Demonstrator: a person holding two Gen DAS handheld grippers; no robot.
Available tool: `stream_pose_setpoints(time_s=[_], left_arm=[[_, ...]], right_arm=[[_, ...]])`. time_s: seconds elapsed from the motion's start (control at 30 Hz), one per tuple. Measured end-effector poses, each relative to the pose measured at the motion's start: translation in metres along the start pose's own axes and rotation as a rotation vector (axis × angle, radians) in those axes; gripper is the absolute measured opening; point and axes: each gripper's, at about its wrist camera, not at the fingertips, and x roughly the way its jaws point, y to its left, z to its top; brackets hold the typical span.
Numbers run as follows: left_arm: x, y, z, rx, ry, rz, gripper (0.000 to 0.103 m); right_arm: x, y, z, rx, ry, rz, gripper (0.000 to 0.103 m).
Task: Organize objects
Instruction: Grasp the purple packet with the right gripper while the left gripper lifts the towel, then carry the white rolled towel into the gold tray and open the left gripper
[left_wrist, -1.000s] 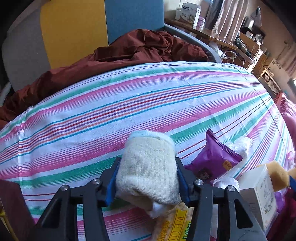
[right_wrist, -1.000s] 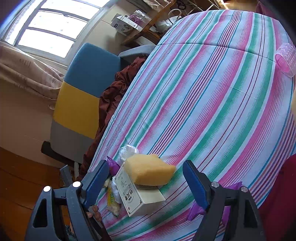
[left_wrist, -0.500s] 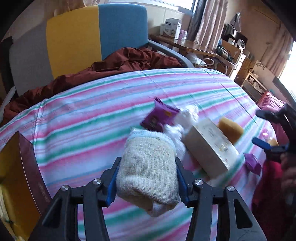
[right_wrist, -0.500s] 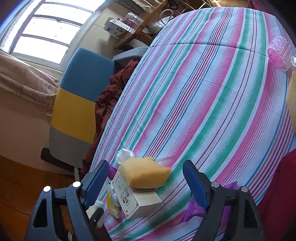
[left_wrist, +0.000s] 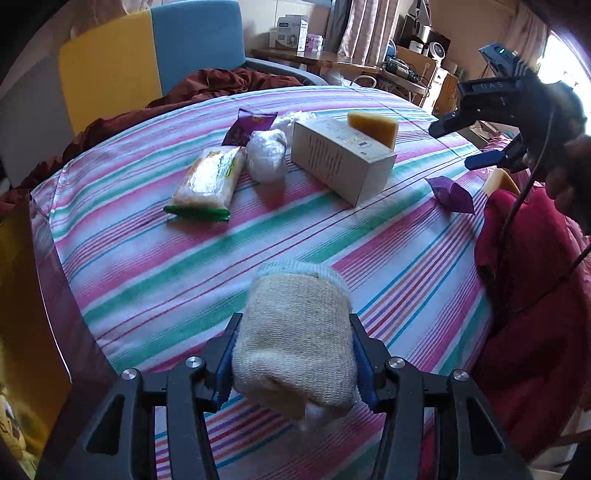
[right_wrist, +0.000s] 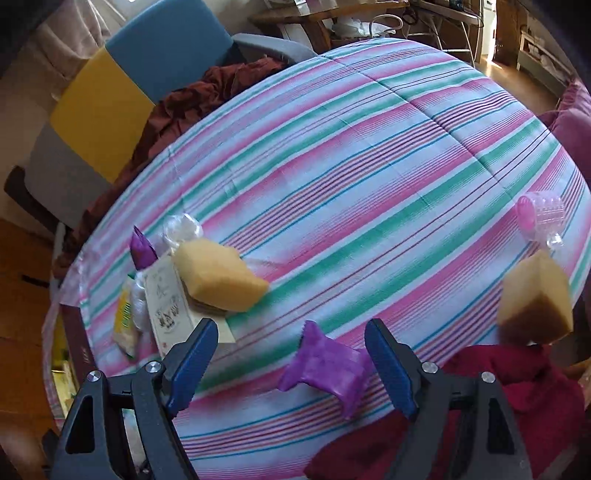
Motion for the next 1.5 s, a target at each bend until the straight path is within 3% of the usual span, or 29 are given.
stream_pose_setpoints(time_s=[0.13, 0.37, 0.47, 0.57, 0.63, 0.7, 1.2, 1.37, 1.5], left_arm=[[0.0, 0.005, -0.007, -0.01, -0.003, -0.011, 0.054], [-0.001, 0.01, -0.011, -0.029, -0.02, -0.033, 0.054], [-0.002, 0.012, -0.013, -0.034, -0.026, -0.04, 0.054], [-0.004, 0.014, -0.014, -0.037, -0.028, -0.044, 0.054], [-0.004, 0.014, -0.015, -0.038, -0.031, -0.045, 0.054], [-0.004, 0.013, -0.016, -0.034, -0.036, -0.042, 0.054], [-0.017, 0.009, -0.026, -0.035, -0.08, -0.018, 0.054], [-0.044, 0.014, -0.025, -0.043, -0.15, -0.018, 0.054], [-0.075, 0.036, -0.021, -0.112, -0.219, -0.006, 0.054]], right_arm=[[0.007, 0.003, -0.008, -0.086, 0.06, -0.07, 0.083], [0.012, 0.046, -0.03, -0.515, 0.159, -0.231, 0.083], [0.03, 0.049, -0.037, -0.606, 0.224, -0.301, 0.083], [0.049, 0.044, -0.034, -0.622, 0.267, -0.355, 0.076], [0.057, 0.04, -0.032, -0.621, 0.275, -0.368, 0.046], [0.063, 0.035, -0.033, -0.614, 0.28, -0.359, 0.035], [0.05, 0.014, -0.028, -0.53, 0.211, -0.333, 0.031], [0.053, 0.011, -0.016, -0.52, 0.214, -0.34, 0.031], [0.054, 0.009, -0.014, -0.515, 0.214, -0.344, 0.031]])
